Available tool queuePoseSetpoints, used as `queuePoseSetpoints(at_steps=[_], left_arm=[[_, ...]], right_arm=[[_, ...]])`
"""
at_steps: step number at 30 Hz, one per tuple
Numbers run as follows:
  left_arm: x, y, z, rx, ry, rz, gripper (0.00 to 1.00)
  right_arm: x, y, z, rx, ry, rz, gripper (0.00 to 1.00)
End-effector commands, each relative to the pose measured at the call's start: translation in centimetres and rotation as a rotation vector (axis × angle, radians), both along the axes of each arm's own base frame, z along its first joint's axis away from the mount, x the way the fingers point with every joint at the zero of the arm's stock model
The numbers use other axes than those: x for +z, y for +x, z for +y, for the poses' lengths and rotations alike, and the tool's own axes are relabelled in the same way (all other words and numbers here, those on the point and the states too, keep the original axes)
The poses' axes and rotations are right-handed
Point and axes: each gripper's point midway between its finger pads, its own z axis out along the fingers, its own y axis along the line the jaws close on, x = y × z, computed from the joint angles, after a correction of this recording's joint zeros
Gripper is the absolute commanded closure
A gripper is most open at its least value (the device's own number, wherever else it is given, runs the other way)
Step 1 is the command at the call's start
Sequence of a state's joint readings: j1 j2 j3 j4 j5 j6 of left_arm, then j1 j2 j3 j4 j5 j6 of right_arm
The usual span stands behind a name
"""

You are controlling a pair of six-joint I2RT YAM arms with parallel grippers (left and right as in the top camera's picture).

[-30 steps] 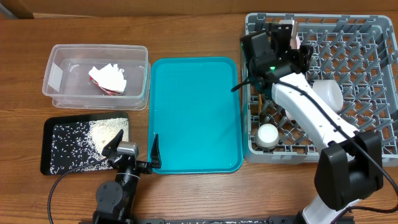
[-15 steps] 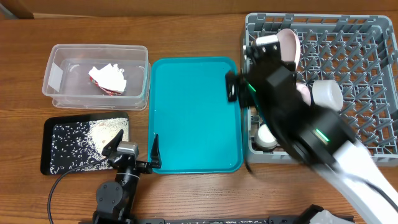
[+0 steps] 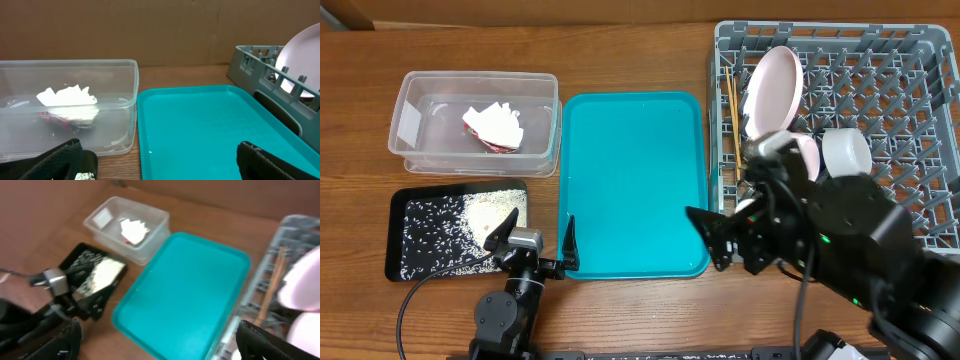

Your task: Sort waste into correct bins and load items into the dishwasher

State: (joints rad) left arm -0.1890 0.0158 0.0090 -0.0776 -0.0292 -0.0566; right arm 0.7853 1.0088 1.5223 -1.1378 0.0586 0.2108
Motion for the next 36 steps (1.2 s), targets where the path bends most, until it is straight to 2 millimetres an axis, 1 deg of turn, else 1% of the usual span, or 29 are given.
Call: queuePoseSetpoints(at_steps=[1,3,6,8,10,13,15,19,22,25,30,33,36], left_arm=[[0.1,0.0,0.0,0.000,-0.020,-0.008,0.00],[0.1,0.0,0.0,0.000,-0.020,-0.008,0.00],[0.1,0.0,0.0,0.000,-0.020,-0.008,0.00],[0.1,0.0,0.0,0.000,-0.020,-0.008,0.00],[0.1,0.0,0.0,0.000,-0.020,-0.008,0.00],[0.1,0.0,0.0,0.000,-0.020,-0.008,0.00],[0.1,0.0,0.0,0.000,-0.020,-0.008,0.00],[0.1,0.0,0.0,0.000,-0.020,-0.008,0.00],[0.1,0.0,0.0,0.000,-0.020,-0.008,0.00],[0.1,0.0,0.0,0.000,-0.020,-0.008,0.00],[0.1,0.0,0.0,0.000,-0.021,-0.007,0.00],[0.1,0.0,0.0,0.000,-0.020,-0.008,0.00],[0.1,0.0,0.0,0.000,-0.020,-0.008,0.00]], right_arm=[[1.4,1.4,-3.5,-0.162,-0.022,-0.114,0.00],[2.0,2.3,-4.7,-0.195,0.019,-0.181,0.00],[1.9,2.9,-5.4,-0.199,0.085,-0.232,0.00],[1.0,3.5,-6.1,-0.206,0.142,-0.266,0.00],[-0.1,3.6,-6.9,-0.209,0.189,-0.300,0.00],[-2.3,2.8,-8.5,-0.241,0.211,-0.331,0.00],[-4.3,2.0,-10.2,-0.298,0.204,-0.345,0.00],[-7.2,0.6,-12.1,-0.371,0.200,-0.383,0.00],[-9.7,0.2,-12.9,-0.406,0.194,-0.394,0.00],[-12.4,0.5,-13.1,-0.419,0.195,-0.404,0.00],[-16.9,2.0,-13.4,-0.440,0.195,-0.422,0.00],[-18.3,3.2,-13.7,-0.455,0.203,-0.458,0.00],[-19.2,4.0,-13.8,-0.457,0.215,-0.499,0.00]])
